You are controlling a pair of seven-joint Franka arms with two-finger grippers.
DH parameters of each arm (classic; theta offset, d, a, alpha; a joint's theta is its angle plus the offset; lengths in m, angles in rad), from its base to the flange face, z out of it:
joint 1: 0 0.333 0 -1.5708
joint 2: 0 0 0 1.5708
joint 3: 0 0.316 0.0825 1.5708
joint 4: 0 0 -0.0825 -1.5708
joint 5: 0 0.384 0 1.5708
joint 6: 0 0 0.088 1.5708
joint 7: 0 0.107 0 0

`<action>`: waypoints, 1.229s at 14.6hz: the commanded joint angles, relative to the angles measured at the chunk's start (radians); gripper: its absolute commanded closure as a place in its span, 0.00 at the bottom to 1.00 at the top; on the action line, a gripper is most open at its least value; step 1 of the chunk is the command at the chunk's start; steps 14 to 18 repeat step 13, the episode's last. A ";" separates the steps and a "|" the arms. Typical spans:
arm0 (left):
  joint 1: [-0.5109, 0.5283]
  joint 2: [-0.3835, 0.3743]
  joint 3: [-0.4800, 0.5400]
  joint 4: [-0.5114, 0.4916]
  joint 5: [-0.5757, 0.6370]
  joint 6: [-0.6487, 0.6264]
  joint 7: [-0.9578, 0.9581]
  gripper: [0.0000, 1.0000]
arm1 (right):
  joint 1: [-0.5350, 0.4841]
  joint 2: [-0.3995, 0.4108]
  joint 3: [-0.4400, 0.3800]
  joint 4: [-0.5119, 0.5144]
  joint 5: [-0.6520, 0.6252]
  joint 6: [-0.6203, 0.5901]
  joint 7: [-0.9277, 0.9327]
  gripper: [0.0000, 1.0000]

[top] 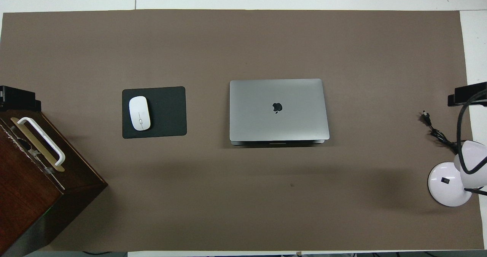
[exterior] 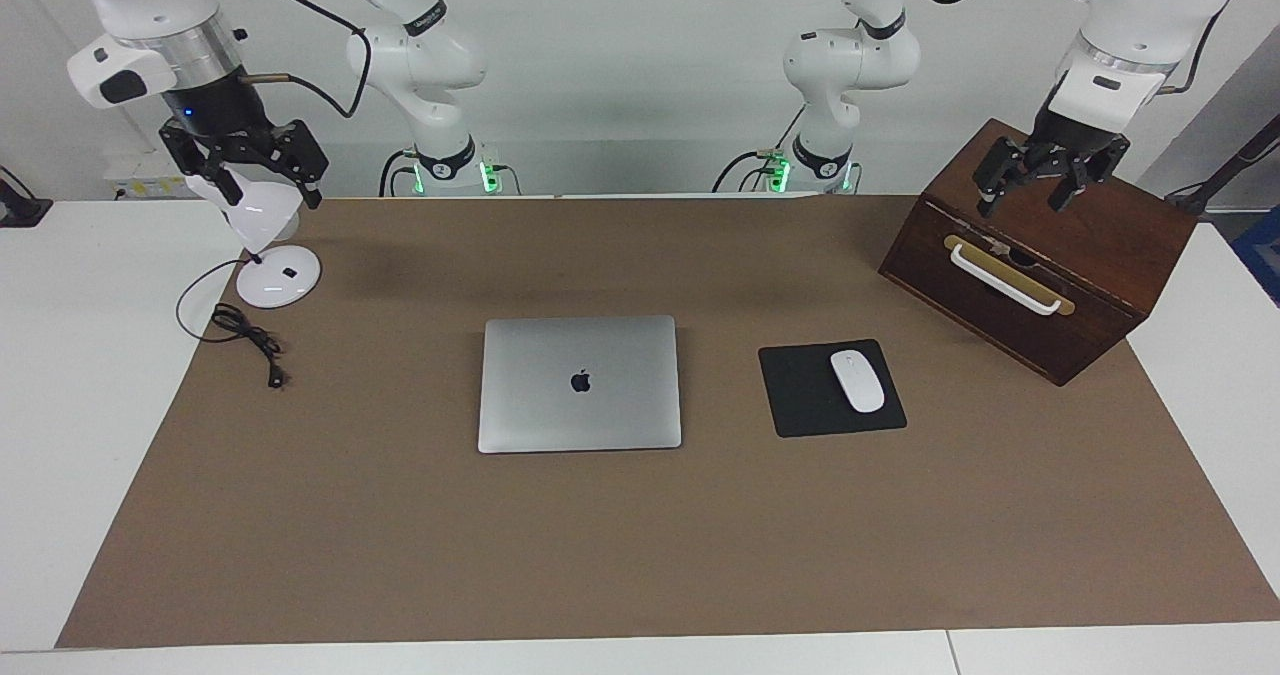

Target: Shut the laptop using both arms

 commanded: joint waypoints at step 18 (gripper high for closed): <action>-0.012 -0.004 0.013 0.002 0.013 -0.037 0.043 0.00 | -0.021 -0.009 0.013 0.000 -0.058 -0.097 -0.017 0.00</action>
